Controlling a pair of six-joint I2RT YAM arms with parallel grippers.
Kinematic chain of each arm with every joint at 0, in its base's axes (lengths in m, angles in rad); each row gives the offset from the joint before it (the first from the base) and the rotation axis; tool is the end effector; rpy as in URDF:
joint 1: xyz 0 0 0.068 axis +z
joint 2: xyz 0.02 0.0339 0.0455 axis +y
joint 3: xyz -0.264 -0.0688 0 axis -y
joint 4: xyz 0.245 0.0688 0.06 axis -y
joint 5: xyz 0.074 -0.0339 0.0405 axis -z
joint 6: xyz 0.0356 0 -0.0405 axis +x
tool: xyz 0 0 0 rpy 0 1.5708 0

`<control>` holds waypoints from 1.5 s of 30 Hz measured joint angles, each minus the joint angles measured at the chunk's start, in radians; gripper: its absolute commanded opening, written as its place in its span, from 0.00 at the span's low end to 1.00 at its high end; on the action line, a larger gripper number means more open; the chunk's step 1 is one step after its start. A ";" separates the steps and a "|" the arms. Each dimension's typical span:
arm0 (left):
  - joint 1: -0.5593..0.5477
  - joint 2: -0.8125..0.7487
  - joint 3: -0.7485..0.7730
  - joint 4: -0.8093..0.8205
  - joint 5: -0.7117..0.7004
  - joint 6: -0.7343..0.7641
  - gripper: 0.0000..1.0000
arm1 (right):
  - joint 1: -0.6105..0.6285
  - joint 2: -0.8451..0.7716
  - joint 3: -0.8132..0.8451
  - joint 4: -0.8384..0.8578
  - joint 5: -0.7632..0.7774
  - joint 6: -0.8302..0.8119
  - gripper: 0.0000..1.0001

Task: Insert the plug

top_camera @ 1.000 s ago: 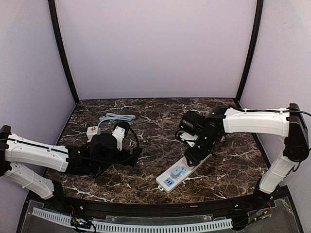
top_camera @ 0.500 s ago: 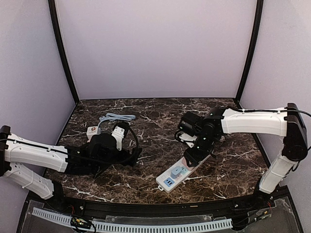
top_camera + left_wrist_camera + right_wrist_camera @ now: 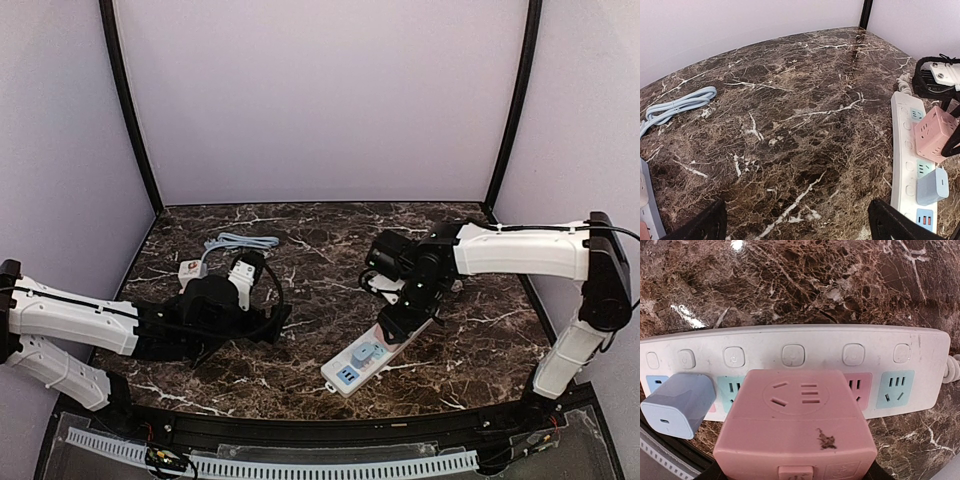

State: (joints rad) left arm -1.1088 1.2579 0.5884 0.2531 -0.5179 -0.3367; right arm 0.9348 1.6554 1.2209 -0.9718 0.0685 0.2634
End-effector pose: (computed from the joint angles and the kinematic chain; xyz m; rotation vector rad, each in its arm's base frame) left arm 0.1335 -0.2285 0.2172 0.4178 1.9109 -0.4473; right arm 0.1847 0.2461 0.2198 -0.9694 2.8039 0.0540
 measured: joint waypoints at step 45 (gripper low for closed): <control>0.000 -0.026 -0.016 0.011 0.000 0.001 0.99 | 0.014 0.093 0.078 -0.055 0.022 -0.004 0.00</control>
State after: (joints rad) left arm -1.1088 1.2316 0.5728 0.2642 -0.5179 -0.3359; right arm 0.9493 1.7485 1.2991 -1.0264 0.0906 0.2592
